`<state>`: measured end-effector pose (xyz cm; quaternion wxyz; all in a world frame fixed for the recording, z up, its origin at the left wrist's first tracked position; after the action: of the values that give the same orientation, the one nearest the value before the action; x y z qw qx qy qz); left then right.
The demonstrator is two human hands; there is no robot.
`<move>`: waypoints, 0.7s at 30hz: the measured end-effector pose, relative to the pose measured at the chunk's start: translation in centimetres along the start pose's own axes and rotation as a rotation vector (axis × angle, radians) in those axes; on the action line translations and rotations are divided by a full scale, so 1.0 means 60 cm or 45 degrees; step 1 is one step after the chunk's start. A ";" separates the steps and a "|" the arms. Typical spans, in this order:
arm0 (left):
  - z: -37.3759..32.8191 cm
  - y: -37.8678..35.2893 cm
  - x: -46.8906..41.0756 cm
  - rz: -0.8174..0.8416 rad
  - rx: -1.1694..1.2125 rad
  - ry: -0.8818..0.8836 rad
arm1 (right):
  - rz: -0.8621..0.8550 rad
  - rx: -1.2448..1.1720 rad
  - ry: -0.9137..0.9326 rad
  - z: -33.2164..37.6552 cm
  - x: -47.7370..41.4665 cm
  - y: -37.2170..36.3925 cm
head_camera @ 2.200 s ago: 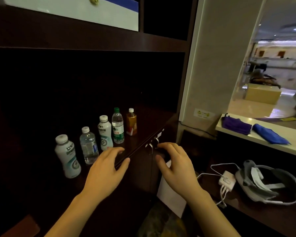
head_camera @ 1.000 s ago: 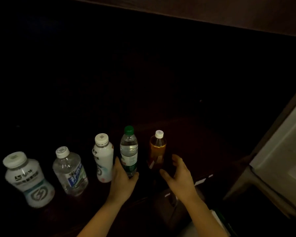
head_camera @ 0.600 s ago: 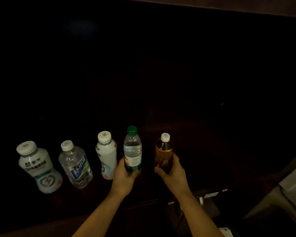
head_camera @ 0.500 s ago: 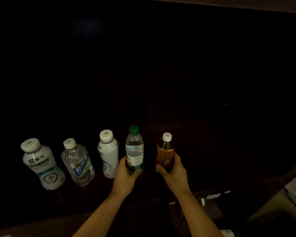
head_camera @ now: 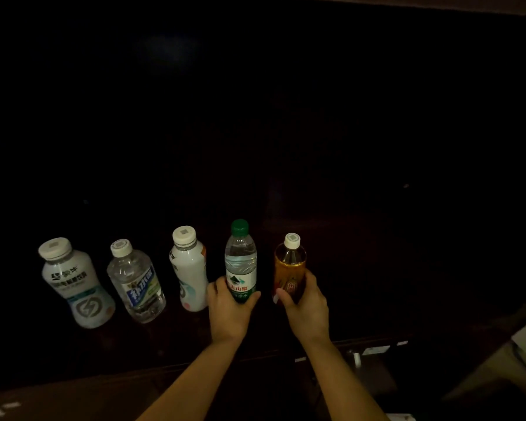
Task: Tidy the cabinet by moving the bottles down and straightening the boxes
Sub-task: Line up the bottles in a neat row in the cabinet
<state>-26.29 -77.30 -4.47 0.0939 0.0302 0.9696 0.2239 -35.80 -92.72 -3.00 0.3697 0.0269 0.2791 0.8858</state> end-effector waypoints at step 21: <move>-0.005 -0.014 0.001 -0.048 0.021 0.075 | 0.031 0.013 0.013 -0.006 -0.007 0.001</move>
<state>-26.43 -78.16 -4.58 0.0693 0.0061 0.9741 0.2150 -35.64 -93.19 -3.24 0.3574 0.0278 0.2851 0.8889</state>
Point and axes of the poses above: each hand's wrist, its own x-axis away from the middle knuckle, its own y-axis out of the back of the hand, z = x × y, the point moved 4 cm from there along -x, towards the middle knuckle, and after that the axes turned 1 degree about x, right-handed, at the moved point
